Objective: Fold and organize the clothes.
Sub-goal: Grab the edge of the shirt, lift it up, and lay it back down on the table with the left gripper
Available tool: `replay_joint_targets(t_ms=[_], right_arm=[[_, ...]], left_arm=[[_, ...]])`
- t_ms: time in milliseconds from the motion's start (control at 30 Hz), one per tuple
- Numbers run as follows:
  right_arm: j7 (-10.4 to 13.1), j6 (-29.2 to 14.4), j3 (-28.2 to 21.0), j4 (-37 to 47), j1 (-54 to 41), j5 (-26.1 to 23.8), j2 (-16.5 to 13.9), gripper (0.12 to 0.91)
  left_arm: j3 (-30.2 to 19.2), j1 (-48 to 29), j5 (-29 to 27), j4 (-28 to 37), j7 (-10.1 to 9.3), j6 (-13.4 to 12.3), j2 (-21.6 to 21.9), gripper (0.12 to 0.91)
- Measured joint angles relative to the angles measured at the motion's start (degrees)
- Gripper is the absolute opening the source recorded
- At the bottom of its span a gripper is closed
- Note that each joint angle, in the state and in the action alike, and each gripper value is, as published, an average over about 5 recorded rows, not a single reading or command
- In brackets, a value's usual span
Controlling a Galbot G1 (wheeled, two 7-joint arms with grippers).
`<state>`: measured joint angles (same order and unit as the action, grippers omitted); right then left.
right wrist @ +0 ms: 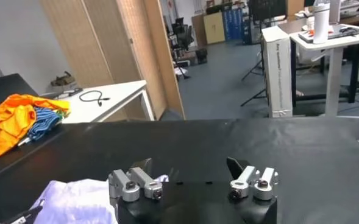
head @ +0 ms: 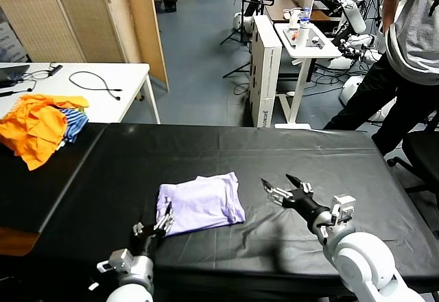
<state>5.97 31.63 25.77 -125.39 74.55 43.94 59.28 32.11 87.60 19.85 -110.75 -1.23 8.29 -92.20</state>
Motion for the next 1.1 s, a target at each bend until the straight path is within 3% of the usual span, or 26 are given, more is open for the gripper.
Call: replay_joint_targets(t_ms=[167,233,500,600,767,867,1100], right_arm=[[0.0,-0.12,-0.55,0.32,-0.26,-0.74,0.21,0.907],[0.0,-0.17,-0.79,0.44,-0.37,-1.01,0.3,0.907],[-0.05,-0.32,-0.73,0.73,-0.15,-1.99,0.45,0.907],[-0.1,-0.62,-0.07,1.0,0.34,-3.19,0.57,0.907],[-0.27,-1.07,0.62,1.36,1.19,-4.89,1.35,0.907],[-0.27,-1.09,0.67,1.44,1.62,-5.42,2.07,0.907],[-0.13,-0.95,0.73,1.49,2.18,-5.93,3.0,0.907]], left_arm=[[-0.07,-0.26,1.87,0.33,0.57,-0.26,0.0,0.824],[-0.11,-0.31,2.55,0.29,0.62,-0.11,0.0,0.753],[0.24,-0.41,2.07,-0.78,0.67,2.1,0.0,0.273],[0.83,-0.99,0.09,-1.25,0.77,3.21,0.0,0.174],[2.59,-2.44,-1.84,-2.2,1.13,5.03,0.29,0.178],[4.35,-3.15,-1.01,-2.21,1.8,5.37,3.54,0.175],[10.04,-2.87,3.09,-1.06,2.74,5.05,24.18,0.175]])
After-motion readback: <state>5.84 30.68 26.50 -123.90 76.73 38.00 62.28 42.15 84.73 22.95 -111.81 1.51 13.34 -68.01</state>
